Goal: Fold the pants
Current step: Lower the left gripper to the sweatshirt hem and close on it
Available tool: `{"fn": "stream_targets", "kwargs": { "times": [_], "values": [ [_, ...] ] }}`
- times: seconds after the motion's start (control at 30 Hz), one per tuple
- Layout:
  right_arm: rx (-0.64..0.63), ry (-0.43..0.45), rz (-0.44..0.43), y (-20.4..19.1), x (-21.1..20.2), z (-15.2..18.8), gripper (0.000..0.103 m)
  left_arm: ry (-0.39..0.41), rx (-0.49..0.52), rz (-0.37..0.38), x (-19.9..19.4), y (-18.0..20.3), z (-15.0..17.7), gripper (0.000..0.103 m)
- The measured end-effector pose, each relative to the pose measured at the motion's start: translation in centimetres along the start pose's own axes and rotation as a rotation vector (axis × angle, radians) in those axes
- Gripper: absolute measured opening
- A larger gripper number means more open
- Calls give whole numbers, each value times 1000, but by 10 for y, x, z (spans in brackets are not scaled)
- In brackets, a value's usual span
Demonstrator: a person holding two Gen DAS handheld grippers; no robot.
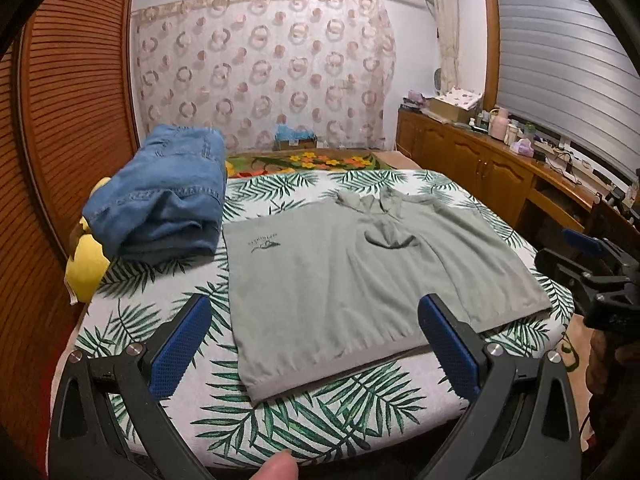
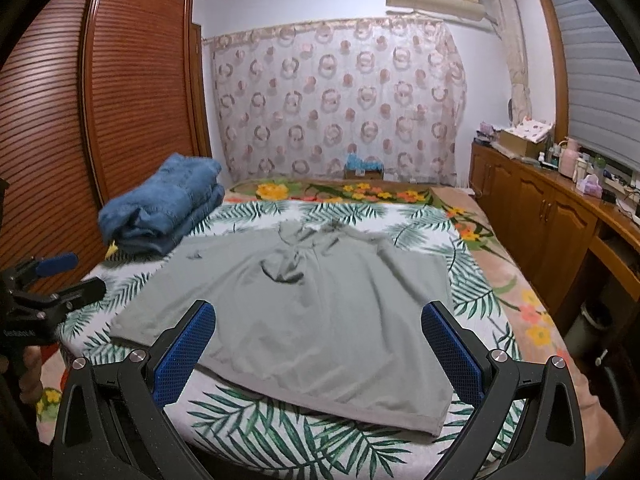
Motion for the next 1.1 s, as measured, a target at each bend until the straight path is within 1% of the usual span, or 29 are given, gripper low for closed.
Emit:
{"fn": "stream_targets", "kwargs": {
  "times": [0.2,0.4,0.6,0.73,0.8,0.87,0.9,1.03,1.1],
  "values": [
    [-21,-62,8,5,13,2,103,-49,-7,-5,15,-12,14,103],
    [-46,-135,34,9,25,5,103,-84,-63,2,27,-36,31,101],
    [-49,-175,43,3,21,5,103,-126,-88,16,34,-55,43,85],
    [-61,-215,67,-1,22,8,103,-162,-94,41,37,-62,52,66],
    [-61,-235,70,-4,20,12,103,-177,-100,58,38,-63,57,64],
    [-31,-224,56,-6,15,9,103,-191,-92,60,39,-62,60,56],
    [-36,-220,57,-7,12,7,103,-201,-88,63,40,-62,63,55],
    [-38,-207,52,-11,2,4,103,-198,-81,59,39,-63,64,50],
    [-42,-204,51,-15,-4,5,103,-198,-73,59,39,-63,65,50]
  ]
}}
Point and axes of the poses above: each gripper's, at about its wrist camera, not at the fingertips, and x roughly the way its jaws point, y to its right, z to its underside, the point moved 1 cm from there along x, roughly the way its jaws point, and after that the axes turned 7 degrees about y, right-handed, at the moved point
